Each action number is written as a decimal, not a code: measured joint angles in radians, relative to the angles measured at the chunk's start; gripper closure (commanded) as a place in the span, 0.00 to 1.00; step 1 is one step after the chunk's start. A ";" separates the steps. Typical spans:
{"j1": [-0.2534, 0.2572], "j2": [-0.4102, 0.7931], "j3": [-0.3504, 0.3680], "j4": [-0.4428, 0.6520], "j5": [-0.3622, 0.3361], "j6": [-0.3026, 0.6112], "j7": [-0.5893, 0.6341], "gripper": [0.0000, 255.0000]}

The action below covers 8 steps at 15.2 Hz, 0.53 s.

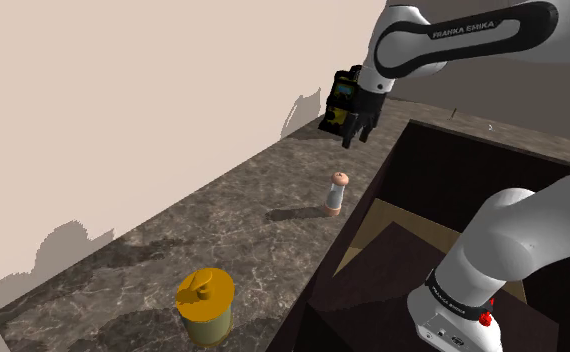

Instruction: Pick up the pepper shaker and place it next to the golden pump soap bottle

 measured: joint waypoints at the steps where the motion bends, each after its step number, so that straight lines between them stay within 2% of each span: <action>1: -0.004 0.044 -0.011 0.017 -0.004 0.021 -0.012 0.00; 8: -0.024 0.274 -0.058 0.040 -0.018 0.182 -0.059 0.00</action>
